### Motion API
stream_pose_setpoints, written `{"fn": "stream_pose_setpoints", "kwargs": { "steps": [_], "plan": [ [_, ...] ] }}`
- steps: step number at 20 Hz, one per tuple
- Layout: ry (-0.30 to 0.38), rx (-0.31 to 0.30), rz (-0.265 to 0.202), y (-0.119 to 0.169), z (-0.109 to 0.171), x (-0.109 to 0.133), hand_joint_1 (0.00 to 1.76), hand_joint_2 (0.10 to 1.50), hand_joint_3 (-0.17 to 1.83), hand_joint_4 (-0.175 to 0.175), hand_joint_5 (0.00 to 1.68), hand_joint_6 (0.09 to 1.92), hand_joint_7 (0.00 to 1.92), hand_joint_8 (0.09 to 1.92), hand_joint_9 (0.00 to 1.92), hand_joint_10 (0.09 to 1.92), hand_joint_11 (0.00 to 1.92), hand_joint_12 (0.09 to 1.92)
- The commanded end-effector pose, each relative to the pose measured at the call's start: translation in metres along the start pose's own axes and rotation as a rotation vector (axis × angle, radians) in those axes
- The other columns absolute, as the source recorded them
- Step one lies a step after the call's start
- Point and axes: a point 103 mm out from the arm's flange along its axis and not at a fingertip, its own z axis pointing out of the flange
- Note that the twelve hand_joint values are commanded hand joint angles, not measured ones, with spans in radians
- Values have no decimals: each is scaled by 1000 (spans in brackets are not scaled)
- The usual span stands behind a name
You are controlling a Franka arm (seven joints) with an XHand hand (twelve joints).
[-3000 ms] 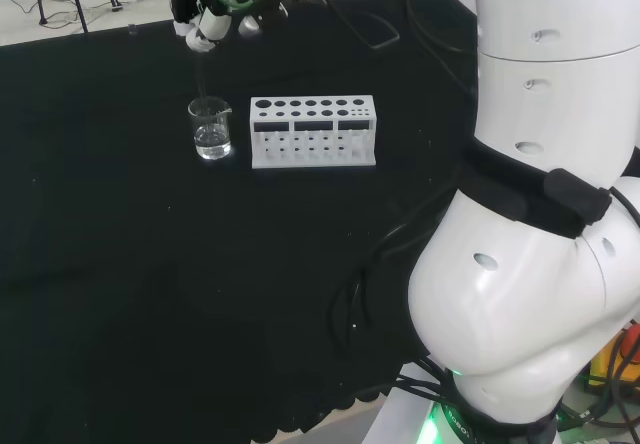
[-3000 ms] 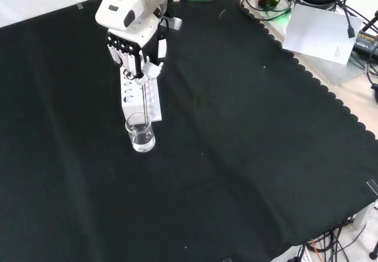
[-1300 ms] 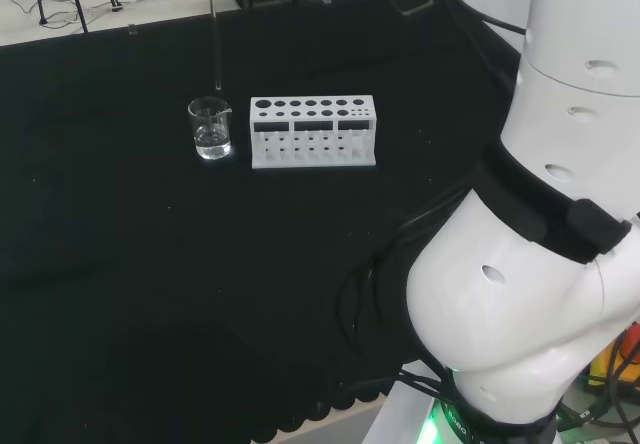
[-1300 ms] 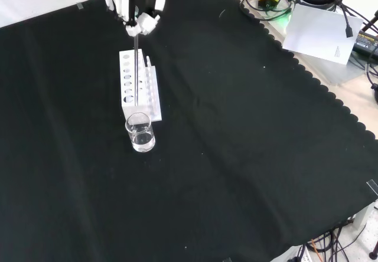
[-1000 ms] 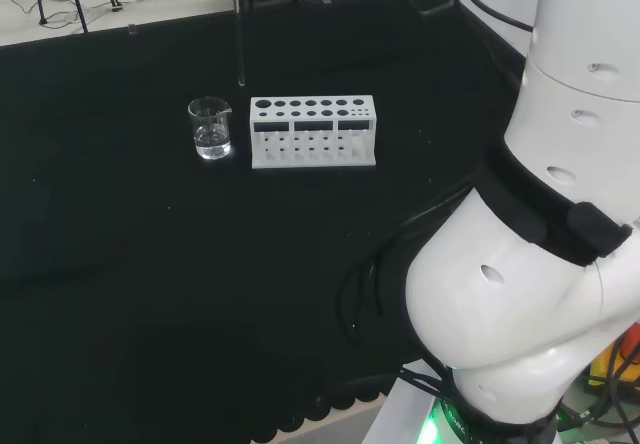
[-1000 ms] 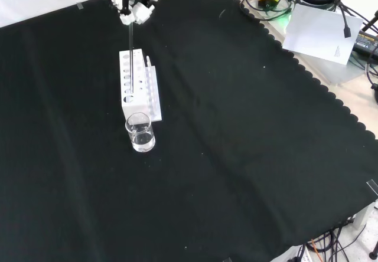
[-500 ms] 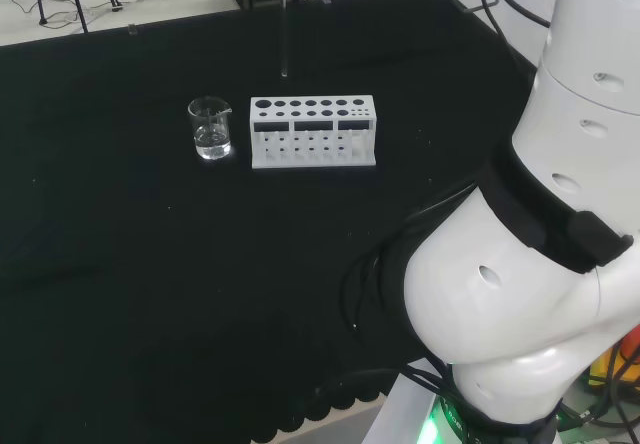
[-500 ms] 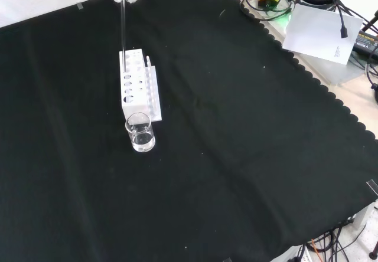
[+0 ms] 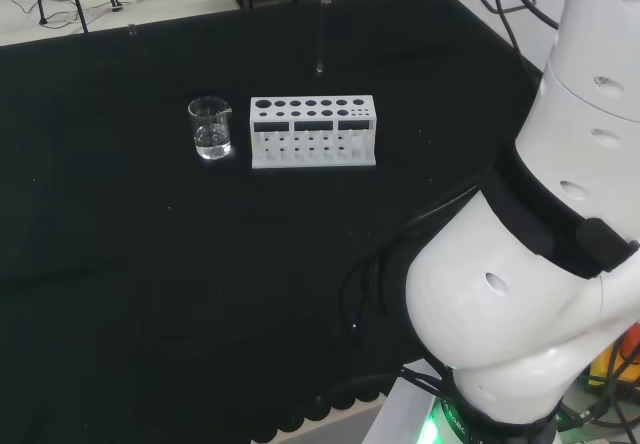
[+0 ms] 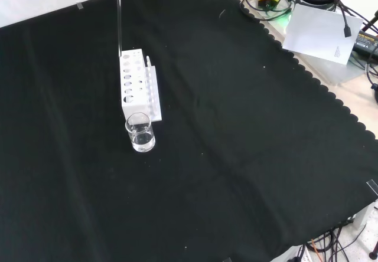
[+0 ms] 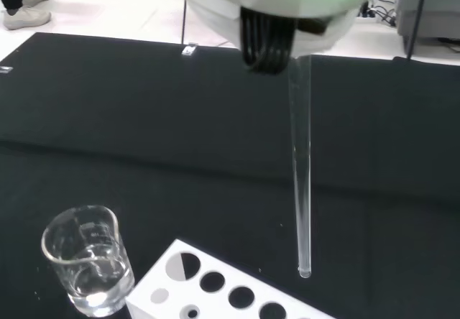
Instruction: Put the glass rod back on the white test tube rack.
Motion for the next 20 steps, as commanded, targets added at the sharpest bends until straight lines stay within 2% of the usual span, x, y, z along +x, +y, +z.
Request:
{"fn": "stream_pose_setpoints", "kwargs": {
  "steps": [1, 8, 20],
  "plan": [
    [-17, 15, 12, -20, 6, -7, 1330, 673, 591, -175, 1292, 336, 1405, 659, 1721, 644, 1474, 858],
    [-26, 32, -7, -22, 16, 3, 1330, 674, 590, -175, 1292, 335, 1405, 659, 1721, 644, 1474, 858],
    [-4, 54, -27, 6, 35, 1, 1330, 674, 590, -175, 1292, 334, 1405, 658, 1721, 644, 1474, 857]
  ]
}}
